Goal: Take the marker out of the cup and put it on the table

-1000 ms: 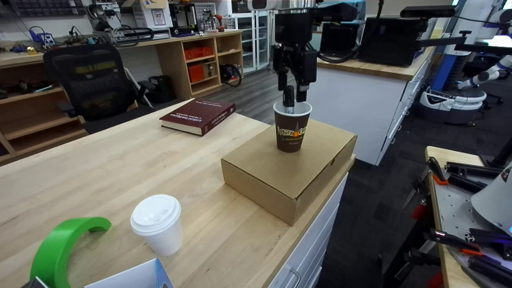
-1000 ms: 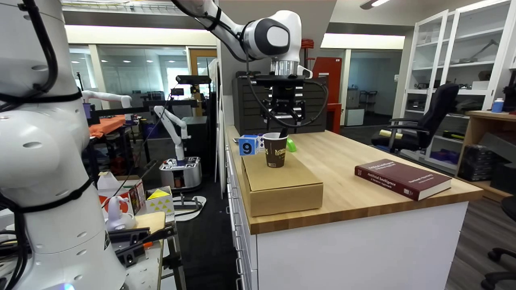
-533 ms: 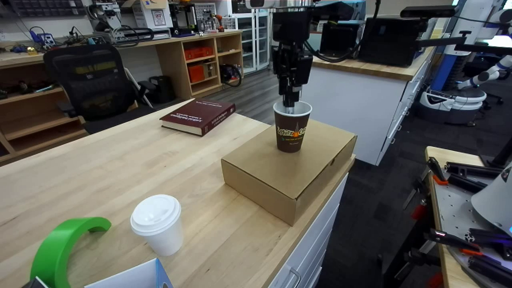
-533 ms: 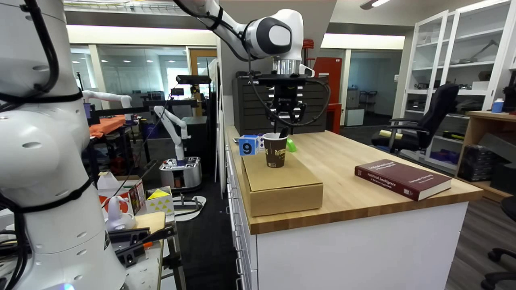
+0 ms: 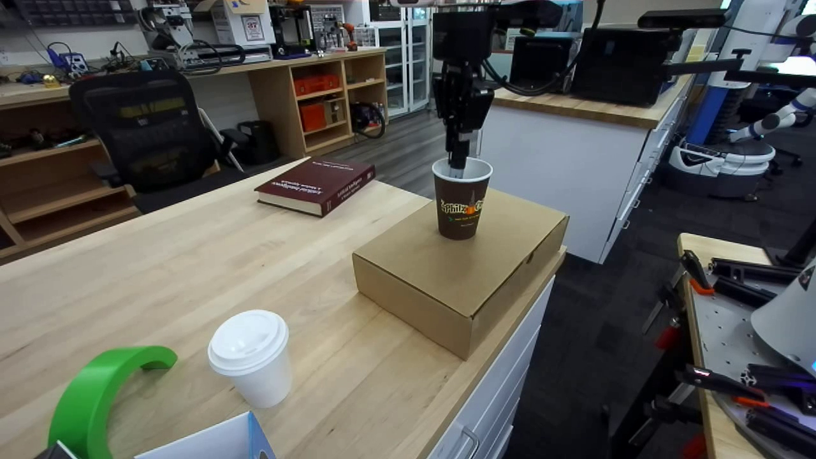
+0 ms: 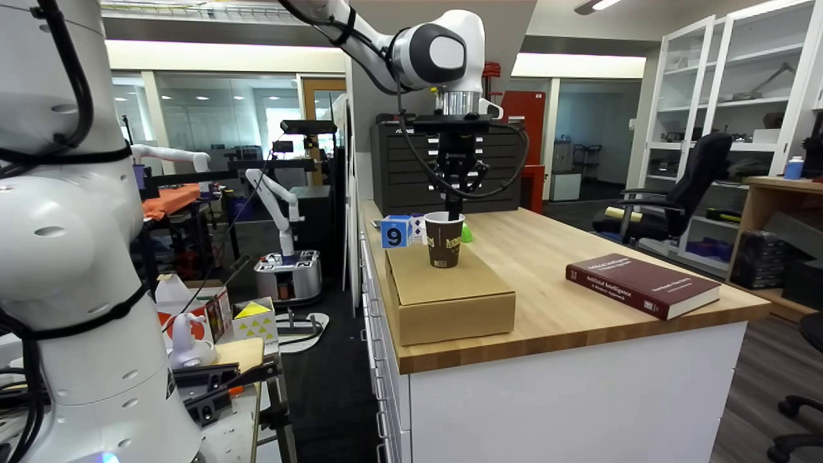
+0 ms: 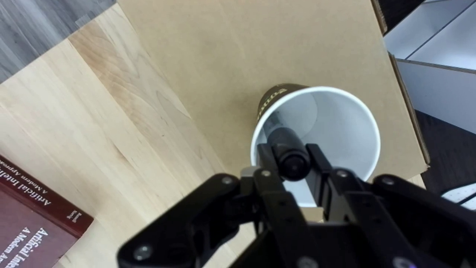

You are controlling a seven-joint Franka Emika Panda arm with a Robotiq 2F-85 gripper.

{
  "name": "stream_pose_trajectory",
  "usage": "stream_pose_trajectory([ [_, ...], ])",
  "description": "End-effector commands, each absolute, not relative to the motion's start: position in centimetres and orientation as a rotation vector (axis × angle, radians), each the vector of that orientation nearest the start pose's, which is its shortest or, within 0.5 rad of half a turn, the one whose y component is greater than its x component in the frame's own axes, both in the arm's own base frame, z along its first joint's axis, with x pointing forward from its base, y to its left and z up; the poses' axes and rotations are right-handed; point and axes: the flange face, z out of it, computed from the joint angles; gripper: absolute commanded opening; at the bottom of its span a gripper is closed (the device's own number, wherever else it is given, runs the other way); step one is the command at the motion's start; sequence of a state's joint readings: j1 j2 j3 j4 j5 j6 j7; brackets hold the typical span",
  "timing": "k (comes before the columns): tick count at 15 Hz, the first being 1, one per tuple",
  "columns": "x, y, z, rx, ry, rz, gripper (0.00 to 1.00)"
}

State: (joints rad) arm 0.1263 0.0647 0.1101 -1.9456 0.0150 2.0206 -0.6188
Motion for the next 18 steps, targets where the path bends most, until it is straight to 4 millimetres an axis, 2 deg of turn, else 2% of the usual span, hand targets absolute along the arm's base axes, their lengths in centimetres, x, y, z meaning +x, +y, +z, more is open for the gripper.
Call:
stream_pose_trajectory([
  [1, 56.0, 13.2, 45.0, -2.835, -1.298, -0.014, 0.07],
  [12, 53.9, 14.6, 47.3, -2.803, -1.357, 0.002, 0.07],
  [18, 52.1, 14.4, 51.4, -2.840, -1.362, -0.039, 0.07],
])
